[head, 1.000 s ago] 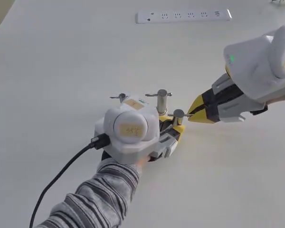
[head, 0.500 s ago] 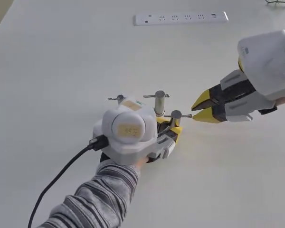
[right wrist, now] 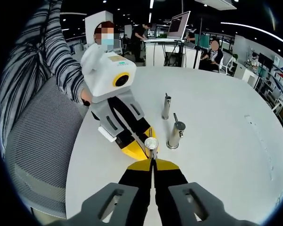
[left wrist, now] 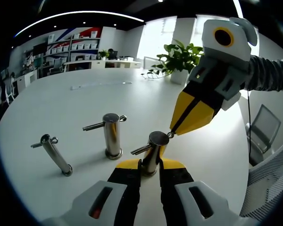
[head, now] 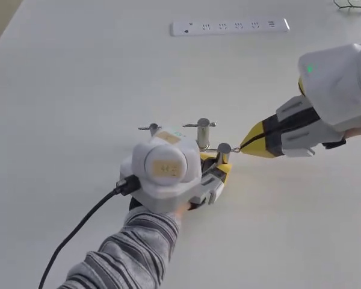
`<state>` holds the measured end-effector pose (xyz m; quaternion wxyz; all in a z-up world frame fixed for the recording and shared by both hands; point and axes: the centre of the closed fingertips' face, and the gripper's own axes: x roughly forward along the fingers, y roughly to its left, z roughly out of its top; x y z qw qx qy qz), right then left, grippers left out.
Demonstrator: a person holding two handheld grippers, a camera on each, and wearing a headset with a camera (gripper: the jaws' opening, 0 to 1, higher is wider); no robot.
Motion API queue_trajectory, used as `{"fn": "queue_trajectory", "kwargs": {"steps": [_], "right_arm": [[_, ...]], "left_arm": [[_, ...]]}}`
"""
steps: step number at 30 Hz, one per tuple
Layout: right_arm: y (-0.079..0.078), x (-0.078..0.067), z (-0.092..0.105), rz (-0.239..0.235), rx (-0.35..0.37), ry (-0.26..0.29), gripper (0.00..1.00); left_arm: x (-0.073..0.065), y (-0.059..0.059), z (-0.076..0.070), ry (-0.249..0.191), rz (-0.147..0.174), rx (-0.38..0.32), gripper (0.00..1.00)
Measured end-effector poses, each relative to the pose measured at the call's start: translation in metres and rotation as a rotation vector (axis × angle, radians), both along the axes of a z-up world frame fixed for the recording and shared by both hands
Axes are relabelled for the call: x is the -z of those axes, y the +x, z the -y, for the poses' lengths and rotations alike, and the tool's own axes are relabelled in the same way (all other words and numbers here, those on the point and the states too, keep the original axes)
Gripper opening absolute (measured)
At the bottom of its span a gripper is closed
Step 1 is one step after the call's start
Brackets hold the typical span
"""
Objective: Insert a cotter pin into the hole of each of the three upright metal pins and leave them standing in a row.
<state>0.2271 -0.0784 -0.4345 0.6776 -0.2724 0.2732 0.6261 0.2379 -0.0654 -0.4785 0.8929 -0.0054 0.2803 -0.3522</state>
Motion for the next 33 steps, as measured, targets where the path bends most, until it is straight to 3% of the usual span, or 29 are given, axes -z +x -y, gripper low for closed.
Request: {"fn": "queue_trajectory", "kwargs": {"steps": [17,21,24,33], "right_arm": [[0.001,0.002,-0.004,0.004,0.012,-0.004,0.00],[0.003,-0.001,-0.007,-0.013,0.054,0.009,0.09],[0.004,-0.001,-0.011,-0.017,0.070,0.015,0.16],[0.001,0.004,-0.026,-0.022,0.085,0.007,0.17]], "left_arm": [[0.001,-0.001,-0.001,-0.001,-0.020,-0.012,0.13],[0.002,-0.002,-0.006,0.027,-0.011,-0.004,0.21],[-0.001,-0.004,-0.009,0.019,-0.014,-0.001,0.25],[-0.007,-0.007,-0.015,0.024,-0.005,0.000,0.33]]}}
